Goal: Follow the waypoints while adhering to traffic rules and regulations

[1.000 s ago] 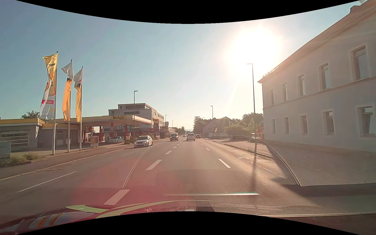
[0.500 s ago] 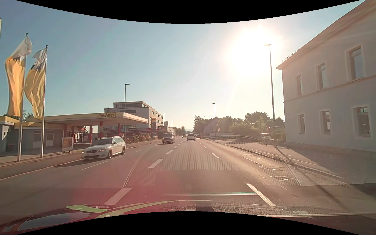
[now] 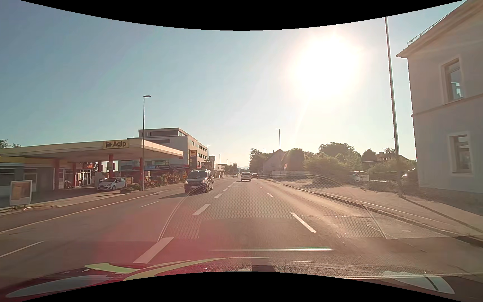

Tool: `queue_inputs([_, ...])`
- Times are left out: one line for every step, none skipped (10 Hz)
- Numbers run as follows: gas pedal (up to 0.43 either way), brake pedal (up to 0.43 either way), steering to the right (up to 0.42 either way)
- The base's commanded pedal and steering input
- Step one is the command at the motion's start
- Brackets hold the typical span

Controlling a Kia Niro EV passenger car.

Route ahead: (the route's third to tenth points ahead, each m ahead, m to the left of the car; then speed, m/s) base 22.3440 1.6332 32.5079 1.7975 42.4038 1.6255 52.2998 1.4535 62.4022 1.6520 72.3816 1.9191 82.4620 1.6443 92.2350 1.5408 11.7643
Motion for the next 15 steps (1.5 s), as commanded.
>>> queue_inputs([0.177, 0.000, -0.003])
queue_inputs([0.189, 0.000, -0.003])
queue_inputs([0.189, 0.000, -0.003])
queue_inputs([0.189, 0.000, -0.003])
queue_inputs([0.189, 0.000, -0.003])
queue_inputs([0.189, 0.000, -0.003])
queue_inputs([0.189, 0.000, -0.003])
queue_inputs([0.189, 0.000, -0.003])
queue_inputs([0.189, 0.000, -0.002])
queue_inputs([0.189, 0.000, -0.003])
queue_inputs([0.189, 0.000, -0.002])
queue_inputs([0.177, 0.000, -0.002])
queue_inputs([0.177, 0.000, -0.002])
queue_inputs([0.177, 0.000, -0.002])
queue_inputs([0.157, 0.000, -0.002])
